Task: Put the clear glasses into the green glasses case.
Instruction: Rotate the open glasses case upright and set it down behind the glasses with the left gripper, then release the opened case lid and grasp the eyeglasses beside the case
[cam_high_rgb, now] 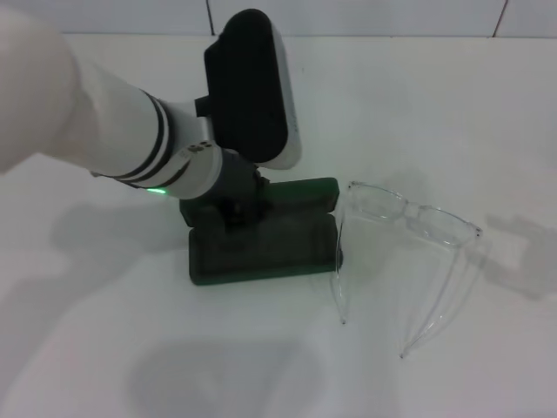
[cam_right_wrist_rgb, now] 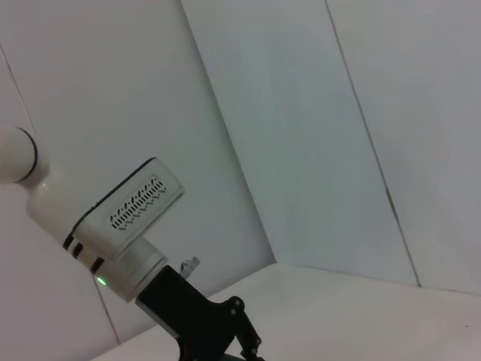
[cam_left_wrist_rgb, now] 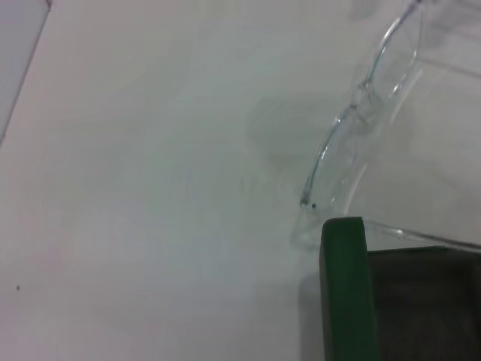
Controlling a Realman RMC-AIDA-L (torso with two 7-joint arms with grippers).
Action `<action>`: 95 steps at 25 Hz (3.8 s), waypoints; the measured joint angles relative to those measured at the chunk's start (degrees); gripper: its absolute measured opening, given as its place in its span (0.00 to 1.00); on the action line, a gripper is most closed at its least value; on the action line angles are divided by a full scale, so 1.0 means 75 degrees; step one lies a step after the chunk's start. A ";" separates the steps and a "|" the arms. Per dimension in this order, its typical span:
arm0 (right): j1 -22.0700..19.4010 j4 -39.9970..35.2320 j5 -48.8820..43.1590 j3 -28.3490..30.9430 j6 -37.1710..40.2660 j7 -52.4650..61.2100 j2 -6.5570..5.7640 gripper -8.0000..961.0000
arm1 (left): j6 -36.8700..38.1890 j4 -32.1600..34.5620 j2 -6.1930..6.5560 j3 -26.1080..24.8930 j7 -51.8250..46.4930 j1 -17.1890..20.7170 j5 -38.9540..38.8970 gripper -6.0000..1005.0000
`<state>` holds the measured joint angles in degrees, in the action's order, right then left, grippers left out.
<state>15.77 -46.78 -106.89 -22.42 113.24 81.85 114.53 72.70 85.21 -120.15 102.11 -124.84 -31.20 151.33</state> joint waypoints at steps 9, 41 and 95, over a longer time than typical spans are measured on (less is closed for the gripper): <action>-0.0049 0.0015 0.0015 0.0016 0.0131 -0.0015 -0.0001 0.72 | -0.0401 -0.0006 -0.0003 0.0243 -0.0099 -0.0036 -0.0248 0.20; -0.0181 0.0225 -0.0007 0.0526 0.0531 -0.0304 -0.0025 0.72 | -0.1603 -0.0707 -0.0013 0.0989 -0.0169 -0.0763 -0.0744 0.23; 0.0120 -0.0253 -0.0135 0.0360 -0.0109 -0.0077 -0.0184 0.72 | -0.0293 0.2468 0.0061 -0.2123 0.0955 0.1658 -0.5053 0.34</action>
<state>16.67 -48.67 -107.91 -19.72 112.42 81.28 113.14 70.50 103.72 -119.69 86.18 -117.67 -18.77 113.44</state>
